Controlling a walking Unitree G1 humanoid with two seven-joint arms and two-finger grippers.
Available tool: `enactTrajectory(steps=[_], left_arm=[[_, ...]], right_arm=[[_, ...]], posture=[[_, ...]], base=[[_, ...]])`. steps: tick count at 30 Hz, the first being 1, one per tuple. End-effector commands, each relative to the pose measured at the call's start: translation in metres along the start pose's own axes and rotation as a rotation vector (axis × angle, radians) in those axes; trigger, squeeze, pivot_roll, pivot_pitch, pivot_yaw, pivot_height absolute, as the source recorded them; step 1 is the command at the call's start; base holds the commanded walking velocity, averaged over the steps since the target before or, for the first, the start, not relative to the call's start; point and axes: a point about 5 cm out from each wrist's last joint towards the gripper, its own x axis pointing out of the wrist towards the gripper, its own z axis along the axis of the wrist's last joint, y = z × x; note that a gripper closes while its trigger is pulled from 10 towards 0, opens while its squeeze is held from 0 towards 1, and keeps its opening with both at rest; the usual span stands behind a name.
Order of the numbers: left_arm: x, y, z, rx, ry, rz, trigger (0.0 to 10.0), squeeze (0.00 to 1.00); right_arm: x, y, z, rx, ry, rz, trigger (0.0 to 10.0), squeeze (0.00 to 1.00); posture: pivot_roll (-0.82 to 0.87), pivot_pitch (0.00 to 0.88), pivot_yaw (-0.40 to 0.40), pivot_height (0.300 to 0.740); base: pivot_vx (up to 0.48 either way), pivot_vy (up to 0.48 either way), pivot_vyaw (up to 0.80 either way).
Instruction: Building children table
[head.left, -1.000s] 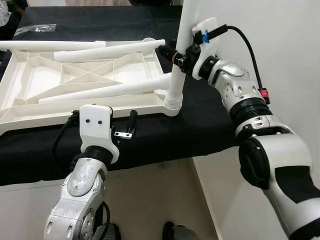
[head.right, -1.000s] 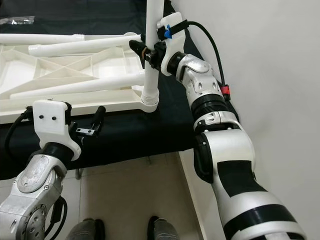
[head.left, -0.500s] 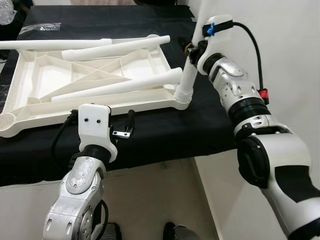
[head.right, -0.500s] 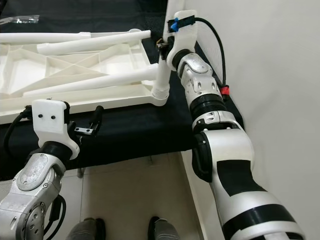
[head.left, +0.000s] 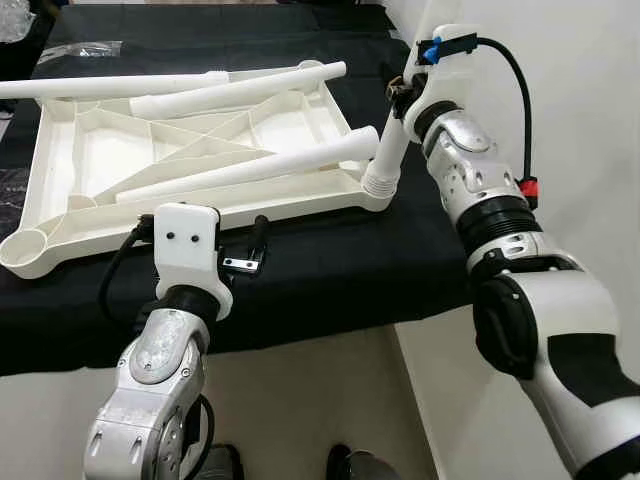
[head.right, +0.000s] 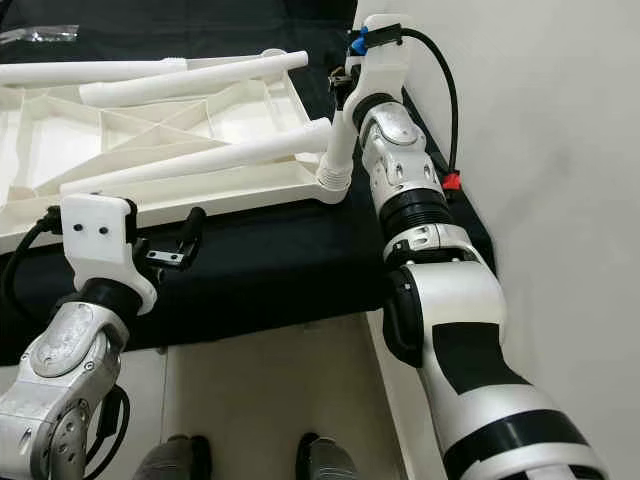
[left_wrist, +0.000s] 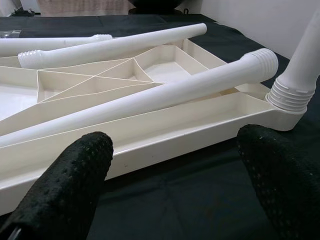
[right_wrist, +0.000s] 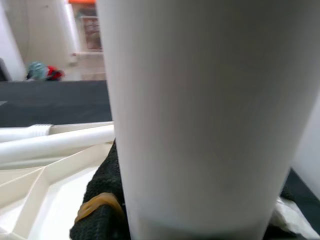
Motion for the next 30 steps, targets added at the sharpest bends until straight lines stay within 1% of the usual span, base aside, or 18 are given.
enactTrajectory(steps=[1, 2, 5, 7, 8, 10, 11, 13, 16, 17, 18, 19, 22, 23, 25, 27, 28, 30], left_arm=[[0.000, 0.001, -0.003, 0.005, 0.011, -0.006, 10.0, 0.00], [0.000, 0.001, -0.003, 0.006, 0.011, -0.007, 10.0, 0.00], [0.000, 0.001, -0.003, 0.005, 0.010, -0.006, 10.0, 0.00], [0.001, 0.001, -0.003, 0.002, 0.009, -0.005, 10.0, 0.00], [0.001, 0.001, -0.003, 0.002, 0.009, -0.005, 10.0, 0.00], [0.002, 0.001, -0.003, 0.004, 0.009, -0.006, 10.0, 0.00], [0.002, 0.001, -0.003, 0.004, 0.009, -0.006, 10.0, 0.00], [0.002, 0.001, -0.003, 0.003, 0.008, -0.005, 10.0, 0.00], [0.002, 0.001, -0.003, 0.003, 0.005, -0.005, 10.0, 0.00], [0.002, 0.001, -0.003, 0.003, 0.005, -0.005, 10.0, 0.00], [0.003, 0.001, -0.002, 0.003, 0.004, -0.005, 10.0, 0.00], [0.003, 0.001, -0.002, 0.003, 0.004, -0.005, 10.0, 0.00], [0.003, 0.002, -0.003, 0.003, 0.002, -0.006, 10.0, 0.00], [0.003, 0.002, -0.003, 0.003, 0.002, -0.006, 10.0, 0.00], [0.004, 0.002, -0.003, 0.004, 0.003, -0.004, 10.0, 0.00], [0.004, 0.002, -0.003, 0.003, 0.003, -0.003, 10.0, 0.00], [0.004, 0.002, -0.003, 0.004, 0.002, -0.003, 10.0, 0.00], [0.004, 0.002, -0.003, 0.004, 0.002, -0.003, 10.0, 0.00]], right_arm=[[-0.011, -0.012, -0.043, -0.024, 0.152, -0.135, 10.0, 0.00], [-0.012, -0.012, -0.044, -0.026, 0.153, -0.168, 10.0, 0.00], [-0.013, -0.010, -0.047, -0.021, 0.159, -0.189, 10.0, 0.00], [-0.016, -0.009, -0.051, -0.022, 0.173, -0.273, 10.0, 0.00], [-0.016, -0.009, -0.051, -0.022, 0.173, -0.273, 10.0, 0.00], [-0.017, -0.006, -0.052, -0.049, 0.176, -0.346, 10.0, 0.00], [-0.017, -0.006, -0.052, -0.049, 0.176, -0.346, 10.0, 0.00], [-0.017, -0.002, -0.051, -0.064, 0.170, -0.364, 10.0, 0.00], [-0.017, 0.012, -0.046, -0.094, 0.176, -0.430, 10.0, 0.00], [-0.017, 0.012, -0.046, -0.094, 0.176, -0.430, 10.0, 0.00], [-0.016, 0.016, -0.044, -0.103, 0.179, -0.440, 10.0, 0.00], [-0.016, 0.016, -0.044, -0.103, 0.179, -0.440, 10.0, 0.00], [-0.015, 0.027, -0.036, -0.067, 0.195, -0.488, 10.0, 0.00], [-0.015, 0.027, -0.036, -0.067, 0.195, -0.488, 10.0, 0.00], [-0.016, 0.032, -0.032, -0.039, 0.175, -0.546, 10.0, 0.00], [-0.017, 0.034, -0.032, -0.025, 0.171, -0.567, 10.0, 0.00], [-0.018, 0.035, -0.032, -0.028, 0.177, -0.611, 10.0, 0.00], [-0.018, 0.035, -0.032, -0.028, 0.177, -0.611, 10.0, 0.00]], posture=[[0.04, 0.251, -0.077, 0.740], [0.04, 0.251, -0.077, 0.740], [0.04, 0.253, -0.075, 0.740], [0.04, 0.253, -0.076, 0.740], [0.04, 0.253, -0.076, 0.740], [0.04, 0.255, -0.076, 0.740], [0.04, 0.255, -0.076, 0.740], [0.04, 0.255, -0.076, 0.740], [0.04, 0.255, -0.076, 0.740], [0.04, 0.255, -0.076, 0.740], [0.04, 0.255, -0.076, 0.740], [0.04, 0.255, -0.076, 0.740], [0.04, 0.254, -0.077, 0.740], [0.04, 0.254, -0.077, 0.740], [0.03, 0.255, -0.077, 0.740], [0.03, 0.255, -0.077, 0.740], [0.04, 0.256, -0.078, 0.740], [0.04, 0.256, -0.078, 0.740]], base=[[0.000, 0.000, 0.00], [0.000, 0.000, 0.00], [0.000, 0.000, 0.00], [0.000, 0.000, 0.00], [0.000, 0.000, 0.00], [0.000, 0.000, 0.00], [0.000, 0.000, 0.00], [0.000, 0.000, 0.00], [0.000, 0.000, 0.00], [0.000, 0.000, 0.00], [0.000, 0.000, 0.00], [0.000, 0.000, 0.00], [0.000, 0.000, 0.00], [0.000, 0.000, 0.00], [0.000, 0.000, 0.00], [0.000, 0.000, 0.00], [0.000, 0.000, 0.00], [0.000, 0.000, 0.00]])
